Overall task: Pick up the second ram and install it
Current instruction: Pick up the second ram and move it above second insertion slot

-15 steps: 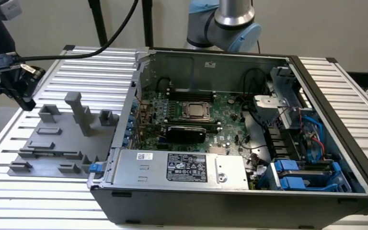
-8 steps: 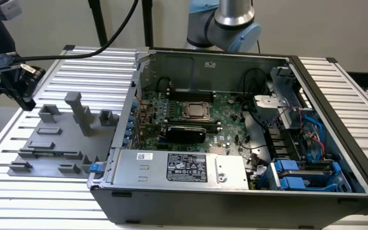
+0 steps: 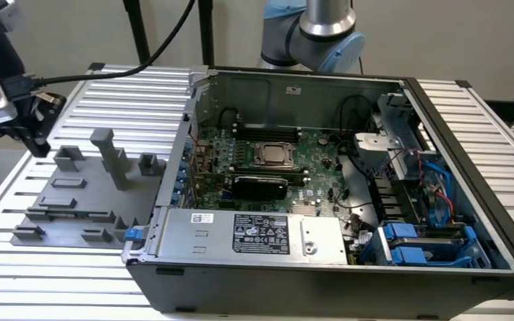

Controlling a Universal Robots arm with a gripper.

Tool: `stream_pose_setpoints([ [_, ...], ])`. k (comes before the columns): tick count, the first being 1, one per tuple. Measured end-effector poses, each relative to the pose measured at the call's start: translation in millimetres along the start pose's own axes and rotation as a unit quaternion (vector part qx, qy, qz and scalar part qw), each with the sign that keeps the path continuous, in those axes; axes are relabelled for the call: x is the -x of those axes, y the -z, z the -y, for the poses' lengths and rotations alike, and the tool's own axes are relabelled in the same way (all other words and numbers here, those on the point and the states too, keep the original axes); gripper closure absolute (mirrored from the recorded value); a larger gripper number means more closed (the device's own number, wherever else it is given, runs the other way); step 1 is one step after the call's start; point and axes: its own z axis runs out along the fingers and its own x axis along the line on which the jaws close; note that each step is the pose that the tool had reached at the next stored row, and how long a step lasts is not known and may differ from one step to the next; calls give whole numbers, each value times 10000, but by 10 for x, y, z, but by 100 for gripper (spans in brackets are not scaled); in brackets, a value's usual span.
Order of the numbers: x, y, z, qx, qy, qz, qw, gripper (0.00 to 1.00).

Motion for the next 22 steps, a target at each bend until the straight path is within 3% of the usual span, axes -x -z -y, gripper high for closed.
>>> stream_pose_setpoints([
  [6,0,-42,2,4,547,-23,9985,100],
  [11,0,-76,3,7,995,-42,9950,100],
  [17,-1,-118,5,11,1535,-65,9881,100],
  [22,-1,-151,7,15,1983,-84,9801,100],
])
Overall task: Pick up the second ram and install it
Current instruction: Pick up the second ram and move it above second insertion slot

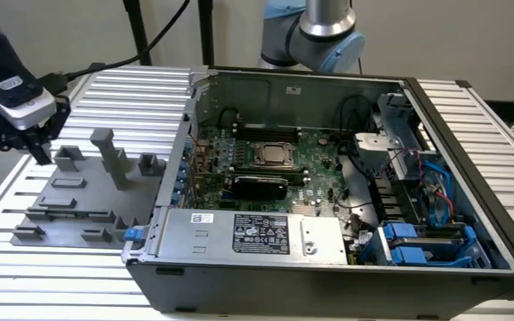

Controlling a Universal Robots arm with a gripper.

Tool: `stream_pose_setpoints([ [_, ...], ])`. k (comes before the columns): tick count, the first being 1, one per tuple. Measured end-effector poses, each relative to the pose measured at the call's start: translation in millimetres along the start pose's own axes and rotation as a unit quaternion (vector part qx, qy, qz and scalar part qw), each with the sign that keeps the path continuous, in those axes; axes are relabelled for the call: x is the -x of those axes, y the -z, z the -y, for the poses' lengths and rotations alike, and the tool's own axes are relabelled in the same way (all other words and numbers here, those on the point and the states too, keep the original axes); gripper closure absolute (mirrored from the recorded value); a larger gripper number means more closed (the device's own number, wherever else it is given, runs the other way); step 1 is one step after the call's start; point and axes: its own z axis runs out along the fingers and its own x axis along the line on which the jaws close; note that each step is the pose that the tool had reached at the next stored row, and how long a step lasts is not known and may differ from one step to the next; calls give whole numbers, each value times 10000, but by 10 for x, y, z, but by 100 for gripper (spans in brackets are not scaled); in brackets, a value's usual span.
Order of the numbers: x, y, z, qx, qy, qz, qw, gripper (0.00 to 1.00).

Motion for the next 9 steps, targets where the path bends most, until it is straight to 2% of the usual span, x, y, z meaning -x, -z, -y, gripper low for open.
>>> stream_pose_setpoints([
  [5,0,-34,1,4,455,-19,9990,100],
  [9,0,-61,2,6,821,-35,9966,100],
])
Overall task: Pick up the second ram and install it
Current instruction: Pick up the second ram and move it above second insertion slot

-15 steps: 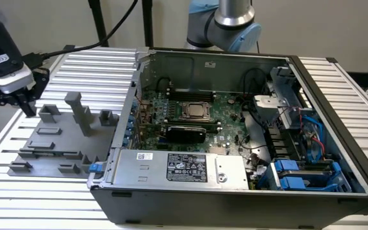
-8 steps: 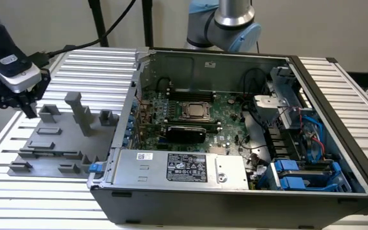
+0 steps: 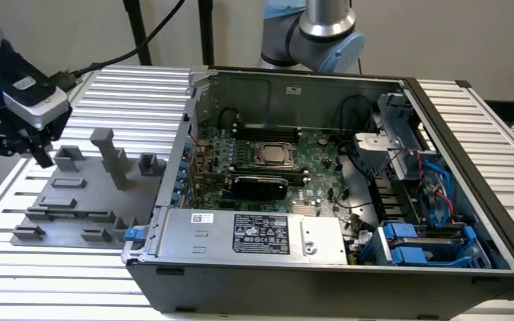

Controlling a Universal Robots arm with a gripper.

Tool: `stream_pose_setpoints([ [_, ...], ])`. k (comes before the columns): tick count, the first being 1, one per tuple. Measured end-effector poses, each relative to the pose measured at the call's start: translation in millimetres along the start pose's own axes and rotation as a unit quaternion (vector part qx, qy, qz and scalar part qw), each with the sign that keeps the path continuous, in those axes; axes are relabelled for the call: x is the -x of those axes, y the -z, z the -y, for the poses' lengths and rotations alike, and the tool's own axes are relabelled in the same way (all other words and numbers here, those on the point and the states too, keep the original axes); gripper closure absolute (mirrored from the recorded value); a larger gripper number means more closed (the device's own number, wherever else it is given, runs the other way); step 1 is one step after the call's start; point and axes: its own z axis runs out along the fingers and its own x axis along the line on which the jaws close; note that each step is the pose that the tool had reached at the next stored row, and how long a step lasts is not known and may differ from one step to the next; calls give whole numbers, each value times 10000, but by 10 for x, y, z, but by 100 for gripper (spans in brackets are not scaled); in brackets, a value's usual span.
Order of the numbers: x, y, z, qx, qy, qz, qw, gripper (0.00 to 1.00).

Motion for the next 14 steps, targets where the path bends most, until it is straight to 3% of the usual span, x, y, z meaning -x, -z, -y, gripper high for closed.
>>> stream_pose_setpoints([
  [4,0,-26,1,3,359,-16,9994,100],
  [7,-1,-45,2,5,634,-28,9980,100],
  [10,0,-65,3,7,903,-40,9959,100],
  [14,-1,-90,4,11,1265,-56,9919,100],
])
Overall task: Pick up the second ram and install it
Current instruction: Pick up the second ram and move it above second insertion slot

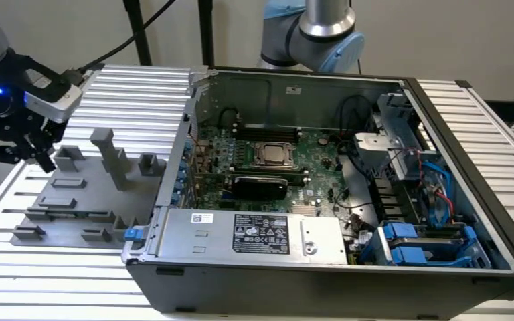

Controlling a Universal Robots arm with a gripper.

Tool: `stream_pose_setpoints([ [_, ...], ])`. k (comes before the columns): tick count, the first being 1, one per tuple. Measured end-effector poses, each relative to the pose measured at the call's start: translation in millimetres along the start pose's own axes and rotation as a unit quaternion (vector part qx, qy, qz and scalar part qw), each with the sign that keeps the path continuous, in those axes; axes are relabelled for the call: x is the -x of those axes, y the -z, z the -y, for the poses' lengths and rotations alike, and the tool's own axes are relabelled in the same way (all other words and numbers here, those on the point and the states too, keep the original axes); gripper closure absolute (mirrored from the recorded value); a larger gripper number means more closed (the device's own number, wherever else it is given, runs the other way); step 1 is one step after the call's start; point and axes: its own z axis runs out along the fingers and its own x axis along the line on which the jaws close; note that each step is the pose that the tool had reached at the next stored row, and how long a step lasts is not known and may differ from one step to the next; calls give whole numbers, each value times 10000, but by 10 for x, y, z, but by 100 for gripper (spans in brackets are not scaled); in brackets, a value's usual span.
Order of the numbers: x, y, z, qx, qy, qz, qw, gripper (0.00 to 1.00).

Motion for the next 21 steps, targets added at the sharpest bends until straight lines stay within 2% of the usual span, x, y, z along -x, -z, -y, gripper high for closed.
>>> stream_pose_setpoints([
  [5,0,-33,2,4,455,-20,9990,100],
  [10,0,-77,3,7,911,-40,9958,100],
  [15,-1,-135,5,10,1357,-59,9907,100],
  [17,-1,-160,7,11,1538,-66,9881,100],
  [21,-1,-217,9,13,1894,-81,9819,100],
])
